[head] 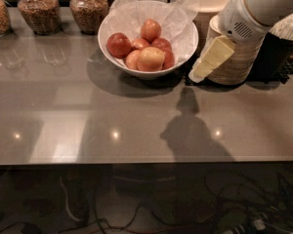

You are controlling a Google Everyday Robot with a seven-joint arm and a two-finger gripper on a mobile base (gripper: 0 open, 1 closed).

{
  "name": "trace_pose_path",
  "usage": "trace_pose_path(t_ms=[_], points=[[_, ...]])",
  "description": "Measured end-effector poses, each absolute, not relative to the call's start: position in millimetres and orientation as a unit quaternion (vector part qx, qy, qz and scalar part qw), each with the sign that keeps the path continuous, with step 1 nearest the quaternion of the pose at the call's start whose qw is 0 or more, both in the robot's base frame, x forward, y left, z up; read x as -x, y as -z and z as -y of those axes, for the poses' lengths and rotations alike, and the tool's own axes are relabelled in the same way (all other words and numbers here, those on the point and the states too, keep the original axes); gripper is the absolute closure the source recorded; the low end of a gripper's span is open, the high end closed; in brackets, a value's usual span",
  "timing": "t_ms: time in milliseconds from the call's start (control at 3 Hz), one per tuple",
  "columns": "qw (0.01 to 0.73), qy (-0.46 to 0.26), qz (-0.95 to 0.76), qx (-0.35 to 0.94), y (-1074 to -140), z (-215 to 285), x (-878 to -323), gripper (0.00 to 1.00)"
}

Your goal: Pick apple from white bowl

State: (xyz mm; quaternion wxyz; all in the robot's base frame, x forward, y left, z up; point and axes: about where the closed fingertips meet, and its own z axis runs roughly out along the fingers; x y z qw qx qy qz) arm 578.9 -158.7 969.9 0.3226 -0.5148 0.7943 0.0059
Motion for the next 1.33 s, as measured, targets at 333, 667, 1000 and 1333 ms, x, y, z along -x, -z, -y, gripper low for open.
trace_pose_path(t_ms=[333,667,1000,1333], points=[[0.334,-0.023,-0.791,0.512,-969.0,138.0,-604.9,0.00],[0.334,-0.053,-0.791,0.510,-961.0,106.1,-633.5,0.00],[0.332,-0.094,-0.789,0.508,-941.8,76.7,-654.0,0.00],[0.332,-0.094,-0.789,0.508,-941.7,76.6,-654.1,0.00]])
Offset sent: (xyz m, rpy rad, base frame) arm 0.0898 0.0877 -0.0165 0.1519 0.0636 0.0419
